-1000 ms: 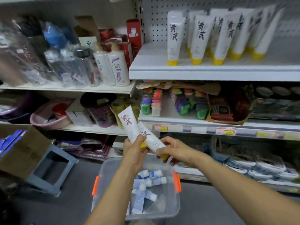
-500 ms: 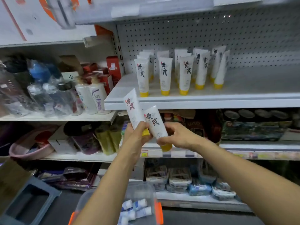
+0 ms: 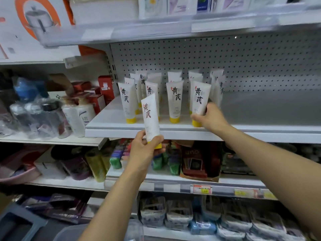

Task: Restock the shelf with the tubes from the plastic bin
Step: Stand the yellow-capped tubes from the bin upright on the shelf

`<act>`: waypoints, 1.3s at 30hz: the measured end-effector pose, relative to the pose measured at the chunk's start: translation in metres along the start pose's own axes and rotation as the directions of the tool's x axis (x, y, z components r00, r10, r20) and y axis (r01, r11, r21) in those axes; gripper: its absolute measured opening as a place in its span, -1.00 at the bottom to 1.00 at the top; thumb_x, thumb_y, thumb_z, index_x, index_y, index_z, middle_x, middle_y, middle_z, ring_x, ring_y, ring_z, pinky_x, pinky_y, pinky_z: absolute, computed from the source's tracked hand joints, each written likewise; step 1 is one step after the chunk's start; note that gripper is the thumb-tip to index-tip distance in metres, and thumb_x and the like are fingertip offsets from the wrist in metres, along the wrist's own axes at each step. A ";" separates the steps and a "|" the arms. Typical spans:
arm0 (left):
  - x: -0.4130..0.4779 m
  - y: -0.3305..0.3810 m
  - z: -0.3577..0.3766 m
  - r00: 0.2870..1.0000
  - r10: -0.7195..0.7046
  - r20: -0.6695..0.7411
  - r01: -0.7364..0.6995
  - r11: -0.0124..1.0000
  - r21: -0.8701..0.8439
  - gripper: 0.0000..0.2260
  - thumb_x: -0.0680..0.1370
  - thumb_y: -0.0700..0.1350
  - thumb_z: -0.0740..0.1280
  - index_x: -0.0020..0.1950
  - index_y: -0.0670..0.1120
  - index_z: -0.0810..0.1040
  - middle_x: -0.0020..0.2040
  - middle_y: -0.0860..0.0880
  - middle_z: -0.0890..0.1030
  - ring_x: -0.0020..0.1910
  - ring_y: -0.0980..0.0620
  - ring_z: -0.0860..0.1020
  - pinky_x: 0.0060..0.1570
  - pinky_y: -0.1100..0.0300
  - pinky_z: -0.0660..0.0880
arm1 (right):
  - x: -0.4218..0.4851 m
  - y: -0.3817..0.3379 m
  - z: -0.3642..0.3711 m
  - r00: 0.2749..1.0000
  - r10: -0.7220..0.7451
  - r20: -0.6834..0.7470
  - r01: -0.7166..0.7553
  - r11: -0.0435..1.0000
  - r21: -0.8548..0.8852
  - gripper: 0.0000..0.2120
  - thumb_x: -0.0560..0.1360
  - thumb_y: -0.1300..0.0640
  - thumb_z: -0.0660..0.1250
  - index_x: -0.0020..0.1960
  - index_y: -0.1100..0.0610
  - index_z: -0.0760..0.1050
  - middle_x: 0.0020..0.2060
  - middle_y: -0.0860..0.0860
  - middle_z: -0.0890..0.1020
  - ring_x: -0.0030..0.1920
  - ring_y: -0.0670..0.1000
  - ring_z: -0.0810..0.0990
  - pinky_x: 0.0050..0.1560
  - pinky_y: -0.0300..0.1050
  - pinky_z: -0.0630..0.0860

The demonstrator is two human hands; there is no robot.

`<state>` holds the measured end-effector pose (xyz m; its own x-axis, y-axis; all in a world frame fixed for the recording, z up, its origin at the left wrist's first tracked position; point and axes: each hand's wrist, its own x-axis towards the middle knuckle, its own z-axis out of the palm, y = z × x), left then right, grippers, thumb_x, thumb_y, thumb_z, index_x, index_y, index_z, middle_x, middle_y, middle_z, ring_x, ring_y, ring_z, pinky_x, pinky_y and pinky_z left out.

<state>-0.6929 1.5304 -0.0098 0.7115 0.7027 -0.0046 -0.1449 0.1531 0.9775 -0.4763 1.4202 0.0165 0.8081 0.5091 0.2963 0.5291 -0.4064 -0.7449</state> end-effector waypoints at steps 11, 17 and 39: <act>0.002 -0.015 0.040 1.000 -0.010 0.012 0.010 1.000 -0.009 -0.65 0.48 -0.25 0.43 0.22 -0.16 0.43 -0.17 -0.12 0.66 -0.19 -0.06 0.64 -0.06 0.02 0.64 | 0.022 0.015 -0.002 0.997 0.048 0.063 -0.039 0.991 -0.127 -0.47 0.36 -0.03 0.45 0.25 0.04 0.35 0.12 0.07 0.62 0.11 0.17 0.58 0.10 0.10 0.54; 0.000 -0.014 0.056 0.999 0.040 -0.024 -0.038 0.997 0.064 -0.54 0.42 -0.22 0.50 0.21 -0.10 0.35 0.04 -0.17 0.63 -0.10 -0.09 0.67 -0.11 0.10 0.63 | -0.008 0.011 -0.008 0.991 0.082 -0.110 -0.077 0.996 0.046 -0.39 0.40 -0.19 0.38 0.25 0.14 0.26 0.10 0.05 0.51 0.08 0.12 0.52 0.07 0.07 0.50; -0.014 -0.026 0.146 0.947 0.320 -0.012 -0.302 0.906 0.297 -0.49 0.39 -0.30 0.44 0.19 0.04 0.30 0.06 0.11 0.58 0.05 0.13 0.59 0.02 0.15 0.59 | -0.056 -0.007 -0.051 0.976 -0.135 0.173 0.130 0.991 0.037 -0.42 0.08 -0.27 0.37 0.00 0.03 0.60 -0.14 -0.09 0.69 -0.11 -0.09 0.66 -0.08 0.04 0.63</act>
<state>-0.5987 1.4157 -0.0049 0.6196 0.7228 0.3060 -0.1424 -0.2799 0.9494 -0.5123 1.3558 0.0353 0.6723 0.6829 0.2858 0.6198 -0.3082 -0.7217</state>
